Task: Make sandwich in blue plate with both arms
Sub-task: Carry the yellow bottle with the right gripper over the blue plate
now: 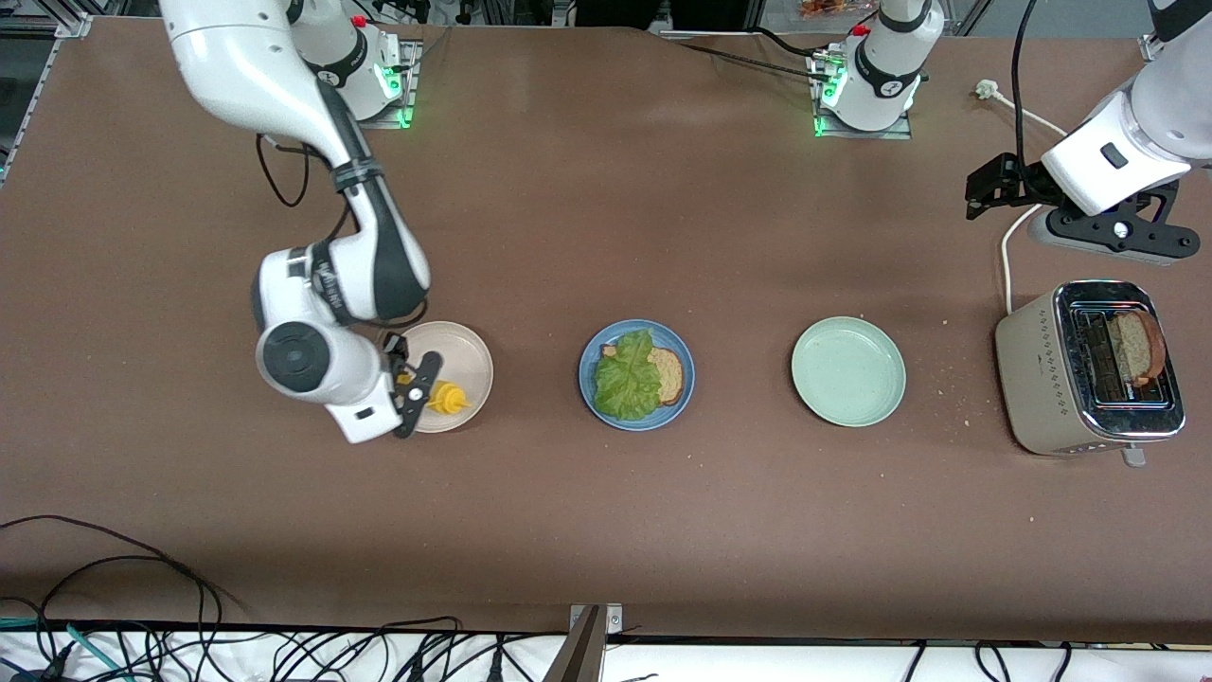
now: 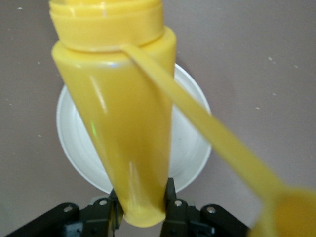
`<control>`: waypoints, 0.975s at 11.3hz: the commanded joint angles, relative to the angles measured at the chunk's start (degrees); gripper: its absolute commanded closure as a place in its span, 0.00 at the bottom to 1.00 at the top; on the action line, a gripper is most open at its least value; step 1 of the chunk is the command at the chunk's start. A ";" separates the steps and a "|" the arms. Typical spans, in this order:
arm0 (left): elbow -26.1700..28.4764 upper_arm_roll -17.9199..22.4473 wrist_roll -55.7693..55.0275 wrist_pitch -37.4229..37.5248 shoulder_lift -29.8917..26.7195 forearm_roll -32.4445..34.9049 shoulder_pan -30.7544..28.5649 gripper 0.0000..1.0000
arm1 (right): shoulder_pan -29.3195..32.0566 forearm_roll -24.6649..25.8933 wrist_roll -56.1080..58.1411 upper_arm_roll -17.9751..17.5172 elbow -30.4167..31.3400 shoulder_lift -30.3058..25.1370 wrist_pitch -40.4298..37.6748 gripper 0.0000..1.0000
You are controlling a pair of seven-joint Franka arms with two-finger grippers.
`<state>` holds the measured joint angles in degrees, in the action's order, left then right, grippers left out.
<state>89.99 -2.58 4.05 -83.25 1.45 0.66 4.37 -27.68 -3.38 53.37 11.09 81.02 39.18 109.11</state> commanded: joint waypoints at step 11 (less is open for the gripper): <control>-1.31 0.12 -0.28 0.19 0.66 -0.57 -0.07 0.00 | -32.87 15.94 -30.16 13.25 -4.38 7.83 -13.66 1.00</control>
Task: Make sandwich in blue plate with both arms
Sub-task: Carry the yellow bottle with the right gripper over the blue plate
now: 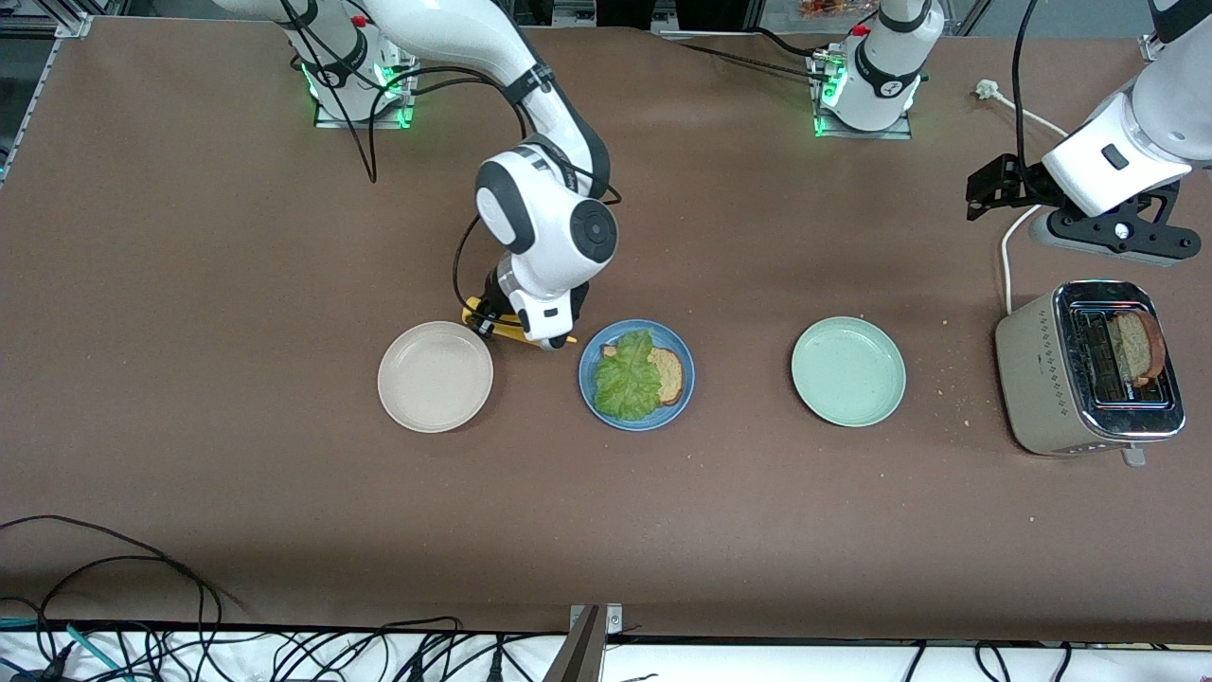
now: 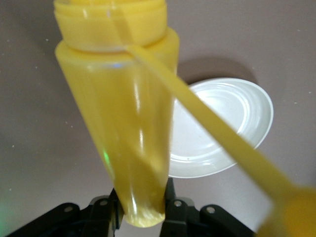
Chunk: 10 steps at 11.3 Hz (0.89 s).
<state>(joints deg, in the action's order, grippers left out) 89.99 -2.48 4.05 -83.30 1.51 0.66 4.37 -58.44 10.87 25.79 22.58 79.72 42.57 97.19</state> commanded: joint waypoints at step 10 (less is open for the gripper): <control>-1.31 0.02 -0.27 0.24 0.60 -0.57 -0.06 0.00 | -3.70 4.43 -3.29 2.11 -6.95 9.99 -1.74 1.00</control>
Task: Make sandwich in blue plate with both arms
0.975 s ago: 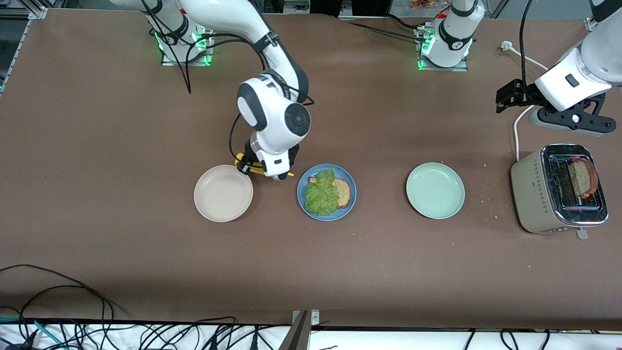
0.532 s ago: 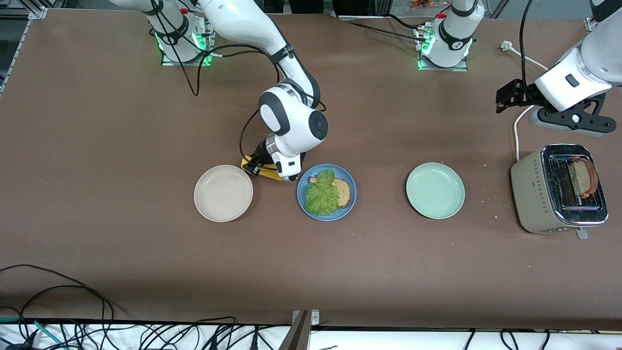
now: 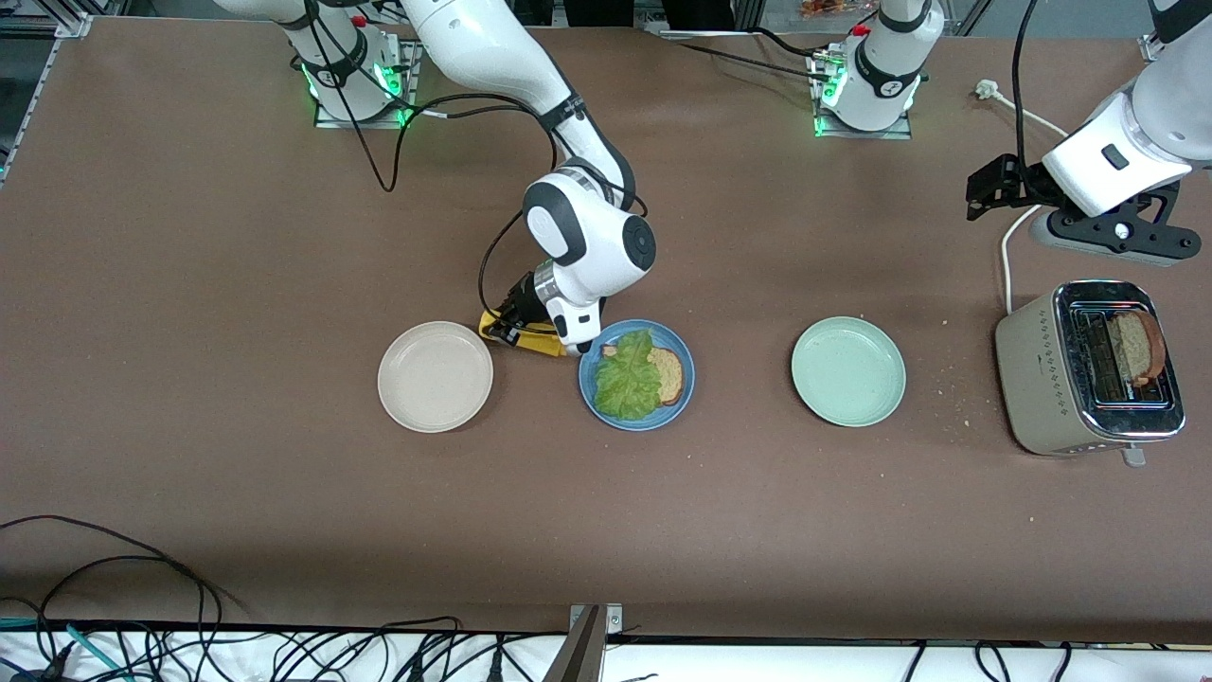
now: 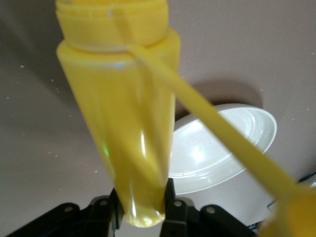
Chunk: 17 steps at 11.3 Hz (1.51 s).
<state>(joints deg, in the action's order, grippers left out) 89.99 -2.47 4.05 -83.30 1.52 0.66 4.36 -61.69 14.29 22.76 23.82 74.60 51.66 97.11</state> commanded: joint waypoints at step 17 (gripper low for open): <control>-1.31 0.01 -0.27 0.25 0.59 -0.66 -0.15 0.00 | 39.42 -28.78 43.64 -11.59 -1.04 -12.72 -1.48 1.00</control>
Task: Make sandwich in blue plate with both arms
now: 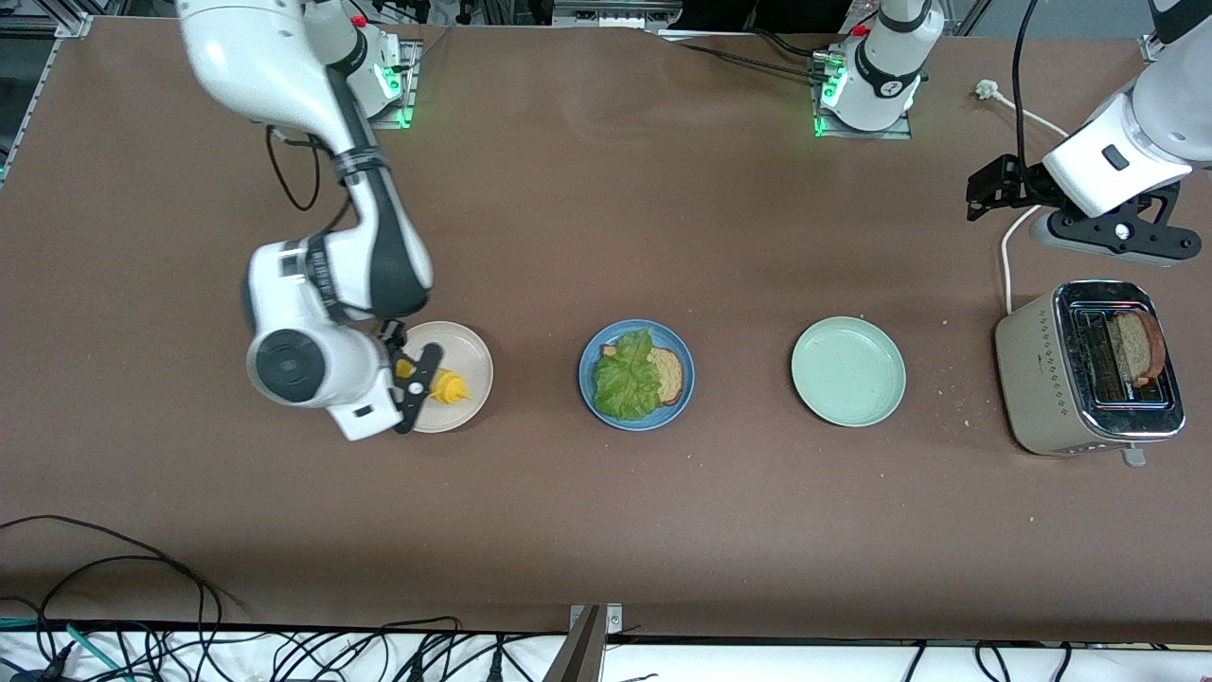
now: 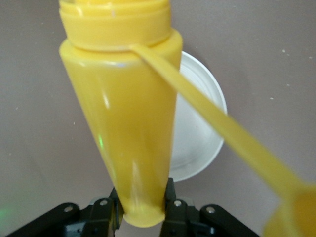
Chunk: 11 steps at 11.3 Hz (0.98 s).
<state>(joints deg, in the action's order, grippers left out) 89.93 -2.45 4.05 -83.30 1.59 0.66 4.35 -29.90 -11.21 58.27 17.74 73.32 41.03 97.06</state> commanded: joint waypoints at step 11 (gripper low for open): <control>-1.25 -0.01 -0.27 0.25 0.52 -0.66 -0.14 0.00 | 39.48 -23.74 50.76 -20.81 0.77 7.03 -5.30 1.00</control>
<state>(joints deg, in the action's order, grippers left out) 89.91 -2.43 4.05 -83.30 1.65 0.66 4.35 7.28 -28.98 101.87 -1.38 74.54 44.40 92.67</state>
